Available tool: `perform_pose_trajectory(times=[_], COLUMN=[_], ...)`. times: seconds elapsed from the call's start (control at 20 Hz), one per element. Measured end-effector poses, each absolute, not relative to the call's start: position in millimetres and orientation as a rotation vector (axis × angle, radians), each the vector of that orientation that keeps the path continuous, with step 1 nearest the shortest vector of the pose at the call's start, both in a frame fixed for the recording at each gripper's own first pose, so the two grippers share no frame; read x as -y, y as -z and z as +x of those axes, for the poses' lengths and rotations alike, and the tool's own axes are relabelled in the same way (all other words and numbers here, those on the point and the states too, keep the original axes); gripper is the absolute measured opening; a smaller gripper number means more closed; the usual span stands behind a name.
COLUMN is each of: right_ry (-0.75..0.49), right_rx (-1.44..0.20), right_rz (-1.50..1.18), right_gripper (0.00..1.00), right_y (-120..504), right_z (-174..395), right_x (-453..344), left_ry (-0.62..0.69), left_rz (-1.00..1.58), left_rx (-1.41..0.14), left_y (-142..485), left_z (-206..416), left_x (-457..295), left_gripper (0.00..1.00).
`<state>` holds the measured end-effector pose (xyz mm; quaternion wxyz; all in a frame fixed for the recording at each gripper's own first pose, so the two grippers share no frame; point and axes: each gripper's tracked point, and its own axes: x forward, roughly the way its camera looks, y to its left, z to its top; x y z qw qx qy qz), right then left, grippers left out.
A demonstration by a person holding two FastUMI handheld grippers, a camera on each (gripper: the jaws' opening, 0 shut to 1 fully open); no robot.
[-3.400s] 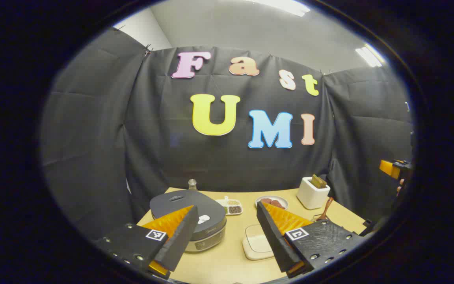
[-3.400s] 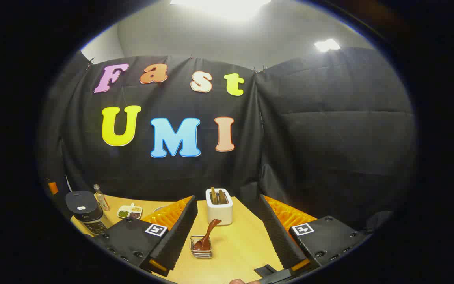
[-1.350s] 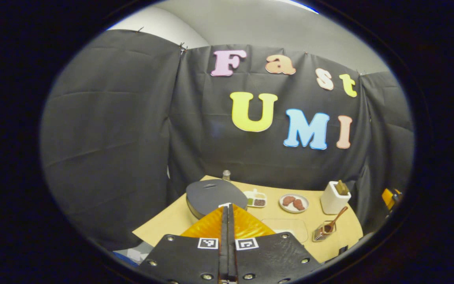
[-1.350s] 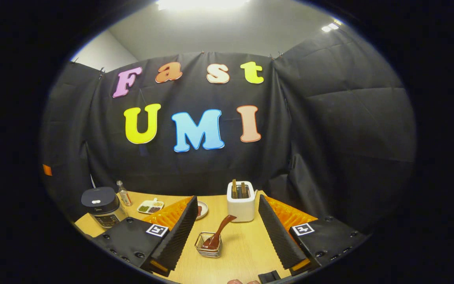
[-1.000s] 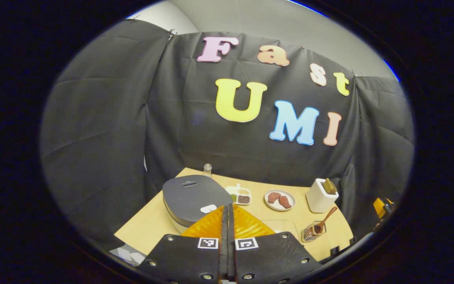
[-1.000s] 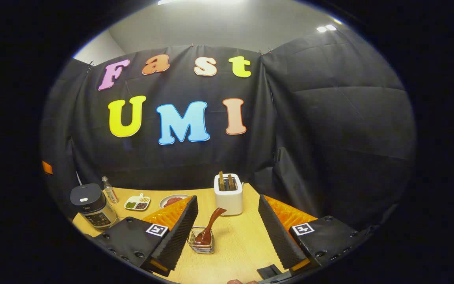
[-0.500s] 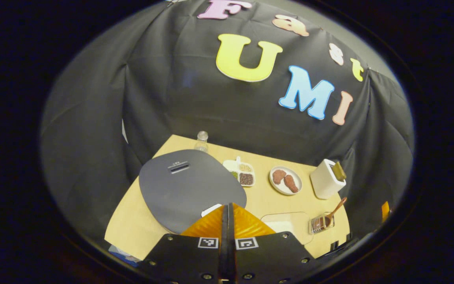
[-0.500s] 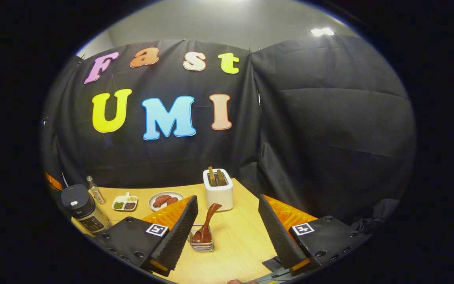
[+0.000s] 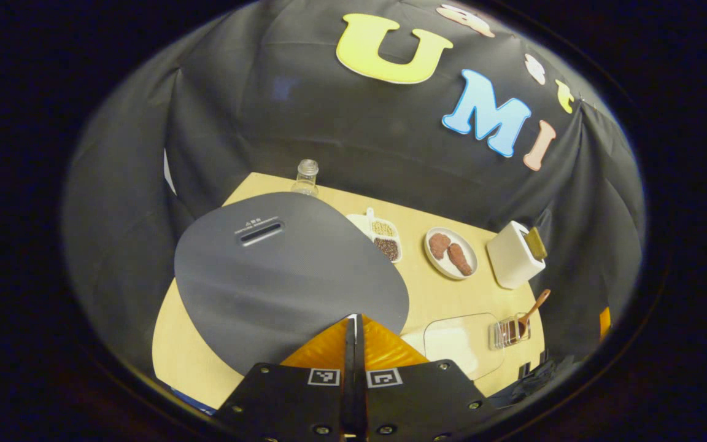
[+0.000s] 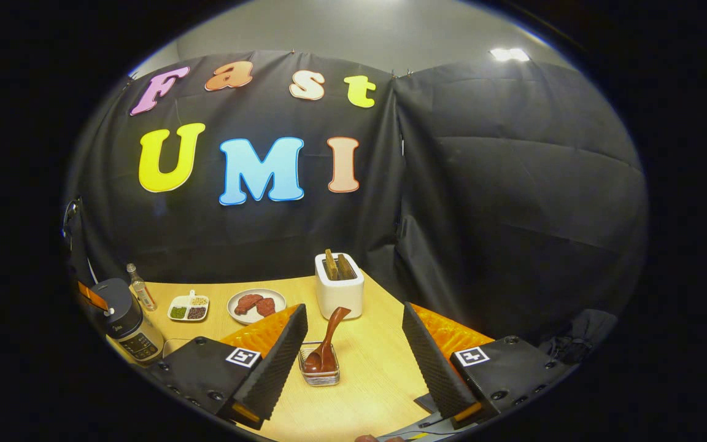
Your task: Close the left gripper, press the button to open the rice cooker; take a wooden spoon from the chopstick holder with the right hand, scoop a spoonful of rice and pour it into the rice cooker, then put the wooden spoon back into the chopstick holder.
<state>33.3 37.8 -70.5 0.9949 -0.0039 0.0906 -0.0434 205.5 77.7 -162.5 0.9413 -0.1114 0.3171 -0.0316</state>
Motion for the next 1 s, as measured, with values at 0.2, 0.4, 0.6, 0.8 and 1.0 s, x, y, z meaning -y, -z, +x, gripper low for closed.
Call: perform_pose_trajectory(times=[0.2, 0.4, 0.6, 0.8, 1.0], right_ry=[0.100, 0.103, 0.115, 0.121, 0.108], right_rx=[-0.191, -0.220, -0.210, -0.209, -0.216], right_rz=[-0.024, -0.023, -0.025, -0.039, -0.033], right_gripper=[0.99, 0.94, 0.99, 0.99, 0.99], right_y=[72, 77, 69, 67, 65], right_z=[32, 30, 26, 22, 27], right_x=[-45, -53, -53, -50, -51], left_ry=[0.093, 0.115, 0.142, 0.155, 0.121], left_rz=[-0.228, -0.216, -0.218, -0.293, -0.304], left_rx=[-0.658, -0.649, -0.651, -0.638, -0.591], left_y=[166, 170, 172, 171, 161], left_z=[202, 194, 195, 195, 191], left_x=[-77, -77, -77, -79, -82], left_gripper=[0.01, 0.02, 0.02, 0.02, 0.02])
